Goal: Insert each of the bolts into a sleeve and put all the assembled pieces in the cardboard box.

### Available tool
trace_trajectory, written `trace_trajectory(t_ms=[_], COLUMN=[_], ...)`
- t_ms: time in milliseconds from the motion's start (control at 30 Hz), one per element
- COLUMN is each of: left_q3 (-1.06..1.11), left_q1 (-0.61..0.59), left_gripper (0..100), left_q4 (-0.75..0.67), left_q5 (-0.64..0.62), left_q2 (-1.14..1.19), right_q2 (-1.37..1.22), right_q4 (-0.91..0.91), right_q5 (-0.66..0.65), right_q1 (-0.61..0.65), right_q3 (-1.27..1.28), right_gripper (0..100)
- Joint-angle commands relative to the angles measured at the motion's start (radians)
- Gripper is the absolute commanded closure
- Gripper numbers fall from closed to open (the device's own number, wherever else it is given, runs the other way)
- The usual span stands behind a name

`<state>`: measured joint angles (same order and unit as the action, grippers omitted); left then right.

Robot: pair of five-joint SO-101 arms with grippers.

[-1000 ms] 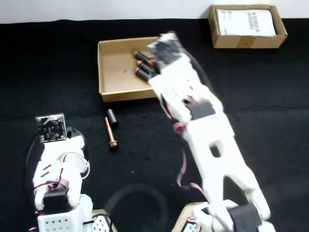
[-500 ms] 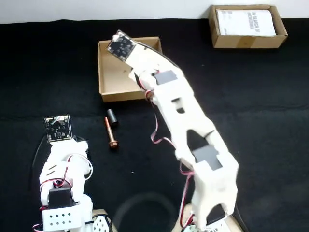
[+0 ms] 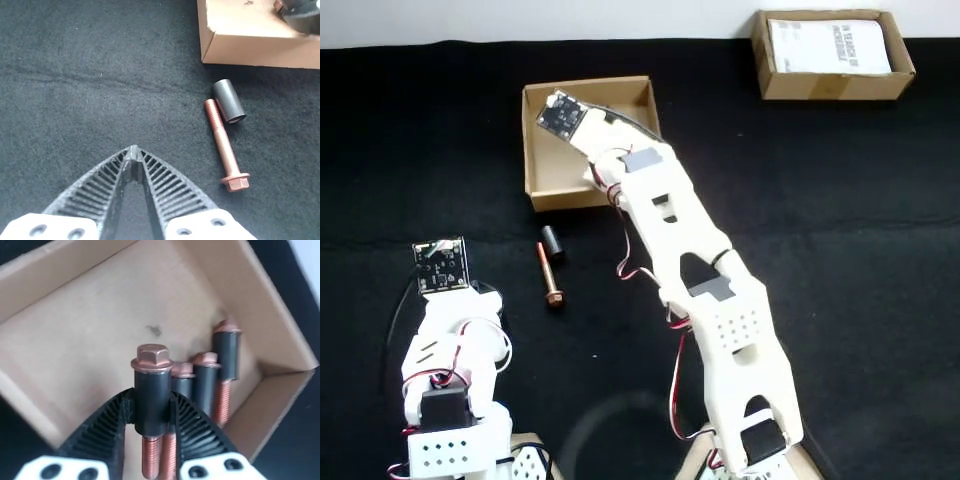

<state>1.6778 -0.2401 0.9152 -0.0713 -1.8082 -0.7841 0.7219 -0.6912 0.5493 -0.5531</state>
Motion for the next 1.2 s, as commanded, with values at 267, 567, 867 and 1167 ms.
trace_trajectory(t_ms=[267, 567, 867, 1167], left_q3=[0.018, 0.018, 0.018, 0.018], left_q1=[-0.01, -0.008, -0.013, -0.315], left_gripper=[99, 99, 99, 99], left_q4=[-0.018, -0.018, -0.018, -0.018], left_q5=[0.005, 0.005, 0.006, 0.005], left_q2=[-0.004, -0.004, -0.002, -0.002], right_q2=[0.041, 0.056, 0.054, 0.033], right_q4=[0.127, 0.383, 0.808, 1.038], right_q5=[0.028, 0.19, 0.474, 0.87], right_q1=[0.027, 0.039, 0.101, 0.202], right_q3=[-0.068, -0.308, -0.664, -0.75], right_gripper=[94.2, 86.8, 86.8, 86.8])
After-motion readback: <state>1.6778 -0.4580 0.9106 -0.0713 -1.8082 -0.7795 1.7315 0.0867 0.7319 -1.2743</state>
